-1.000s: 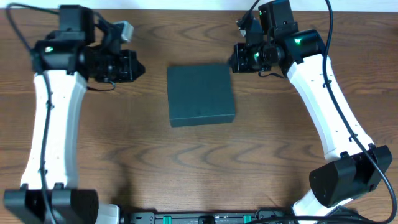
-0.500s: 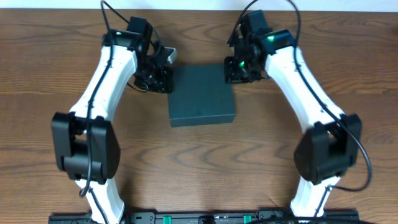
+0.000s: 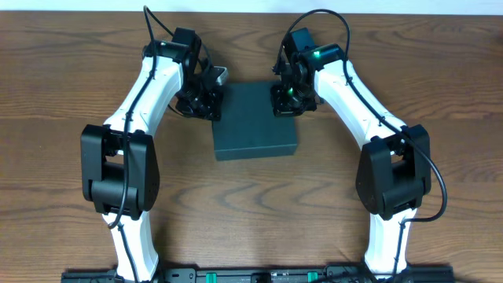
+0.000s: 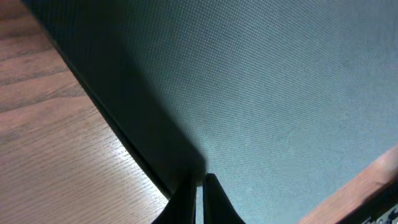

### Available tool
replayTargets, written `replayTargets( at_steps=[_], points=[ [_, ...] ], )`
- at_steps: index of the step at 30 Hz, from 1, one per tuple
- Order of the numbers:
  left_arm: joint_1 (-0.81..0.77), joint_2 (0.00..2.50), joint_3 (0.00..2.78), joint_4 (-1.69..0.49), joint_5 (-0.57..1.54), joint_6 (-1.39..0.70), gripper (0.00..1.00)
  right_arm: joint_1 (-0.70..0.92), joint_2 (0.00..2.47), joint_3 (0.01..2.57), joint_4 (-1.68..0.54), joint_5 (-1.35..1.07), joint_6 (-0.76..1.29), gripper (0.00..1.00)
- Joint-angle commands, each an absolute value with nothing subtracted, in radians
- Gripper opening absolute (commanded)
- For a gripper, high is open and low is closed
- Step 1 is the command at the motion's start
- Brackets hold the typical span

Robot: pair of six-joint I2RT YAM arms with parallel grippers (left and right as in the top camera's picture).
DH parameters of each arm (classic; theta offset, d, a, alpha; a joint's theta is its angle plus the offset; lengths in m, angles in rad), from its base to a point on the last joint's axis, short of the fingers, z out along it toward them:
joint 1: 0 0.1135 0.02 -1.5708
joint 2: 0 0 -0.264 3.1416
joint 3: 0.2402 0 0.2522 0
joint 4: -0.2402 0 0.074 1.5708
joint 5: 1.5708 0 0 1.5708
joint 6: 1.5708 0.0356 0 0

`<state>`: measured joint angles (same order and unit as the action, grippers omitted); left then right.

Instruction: Pack container

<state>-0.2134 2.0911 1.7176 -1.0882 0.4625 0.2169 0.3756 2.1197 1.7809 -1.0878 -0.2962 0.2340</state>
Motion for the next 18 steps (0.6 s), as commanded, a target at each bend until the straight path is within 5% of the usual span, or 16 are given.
replayTargets(
  at_steps=[1,12,15,18],
  points=[
    [-0.222,2.113,1.723,-1.098,0.338,0.181,0.06,0.387,2.113,1.767,-1.086,-0.295,0.258,0.02],
    [-0.22,1.763,1.763,-1.116,0.073,0.171,0.06,0.372,1.735,1.767,-1.023,-0.135,0.216,0.01],
    [-0.219,1.66,1.763,-1.114,-0.03,0.171,0.23,0.372,1.636,1.767,-1.03,-0.075,0.156,0.01],
    [-0.219,1.57,1.763,-1.122,-0.094,0.171,0.27,0.373,1.556,1.767,-1.057,-0.07,0.078,0.01]
  ],
)
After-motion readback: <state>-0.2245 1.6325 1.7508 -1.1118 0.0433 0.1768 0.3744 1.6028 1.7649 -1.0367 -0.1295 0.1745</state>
